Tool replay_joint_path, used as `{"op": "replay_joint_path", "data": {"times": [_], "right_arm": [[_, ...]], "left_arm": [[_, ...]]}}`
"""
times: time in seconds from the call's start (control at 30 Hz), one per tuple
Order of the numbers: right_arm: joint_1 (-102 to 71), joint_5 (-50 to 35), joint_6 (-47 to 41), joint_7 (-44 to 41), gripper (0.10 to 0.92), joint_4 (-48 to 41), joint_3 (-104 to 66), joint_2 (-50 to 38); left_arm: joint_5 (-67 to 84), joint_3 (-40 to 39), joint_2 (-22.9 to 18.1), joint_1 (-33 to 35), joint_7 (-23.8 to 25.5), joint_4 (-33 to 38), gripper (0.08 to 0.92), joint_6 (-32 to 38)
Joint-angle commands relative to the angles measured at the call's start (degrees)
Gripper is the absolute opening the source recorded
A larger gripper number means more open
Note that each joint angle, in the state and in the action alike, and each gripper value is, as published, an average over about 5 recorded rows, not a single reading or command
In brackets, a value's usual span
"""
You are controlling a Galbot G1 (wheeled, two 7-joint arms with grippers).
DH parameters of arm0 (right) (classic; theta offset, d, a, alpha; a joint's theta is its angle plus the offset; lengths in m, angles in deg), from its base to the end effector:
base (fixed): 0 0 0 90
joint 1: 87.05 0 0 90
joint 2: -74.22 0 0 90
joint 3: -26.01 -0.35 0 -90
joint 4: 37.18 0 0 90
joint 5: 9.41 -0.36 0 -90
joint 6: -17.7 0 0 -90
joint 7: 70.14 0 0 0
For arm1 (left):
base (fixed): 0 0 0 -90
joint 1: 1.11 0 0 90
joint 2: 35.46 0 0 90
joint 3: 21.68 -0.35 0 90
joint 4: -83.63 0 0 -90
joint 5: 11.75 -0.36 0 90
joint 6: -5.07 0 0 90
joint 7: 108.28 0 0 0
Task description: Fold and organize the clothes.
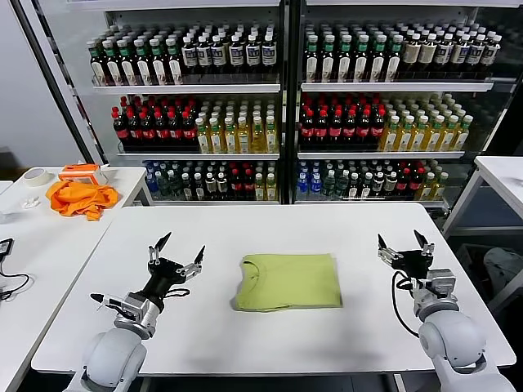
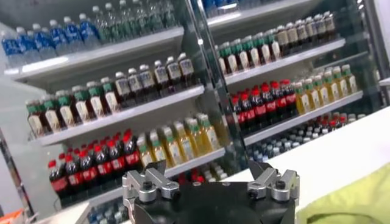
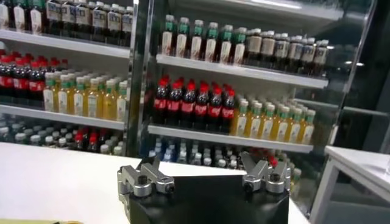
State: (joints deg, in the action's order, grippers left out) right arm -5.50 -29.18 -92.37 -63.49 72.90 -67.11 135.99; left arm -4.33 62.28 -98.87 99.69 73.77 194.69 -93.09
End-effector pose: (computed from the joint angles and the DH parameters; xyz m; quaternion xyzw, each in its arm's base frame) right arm 0.3059 -0.1233 -0.2383 -0.0193 -0.9935 0.0860 0.0720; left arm 0.2882 0.0671 -0.2719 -0.1240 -0.9806 -0.1515 0.0052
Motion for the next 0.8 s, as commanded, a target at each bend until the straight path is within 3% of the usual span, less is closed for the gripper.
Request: {"op": "replay_joint_path", "data": {"times": [0.03, 0.57, 0.8], "right_arm": [[-2.0, 1.4, 2.9, -1.3, 0.823, 1.8, -2.3, -0.4], [0.2, 11.7, 8.5, 2.3, 0.823, -1.8, 3.1, 0.6], [1.1, 9.7, 9.0, 2.0, 0.823, -4.0, 3.6, 0.5]], "left_arm": [[-5.0, 0.4, -3.7, -1.1, 2.3, -0.5, 0.822, 2.8], [-8.9, 1.9, -5.3, -1.8, 2.0, -3.2, 0.823, 6.9], [-7.8, 1.9, -5.2, -2.1, 3.1, -4.2, 0.823, 8.5]]}}
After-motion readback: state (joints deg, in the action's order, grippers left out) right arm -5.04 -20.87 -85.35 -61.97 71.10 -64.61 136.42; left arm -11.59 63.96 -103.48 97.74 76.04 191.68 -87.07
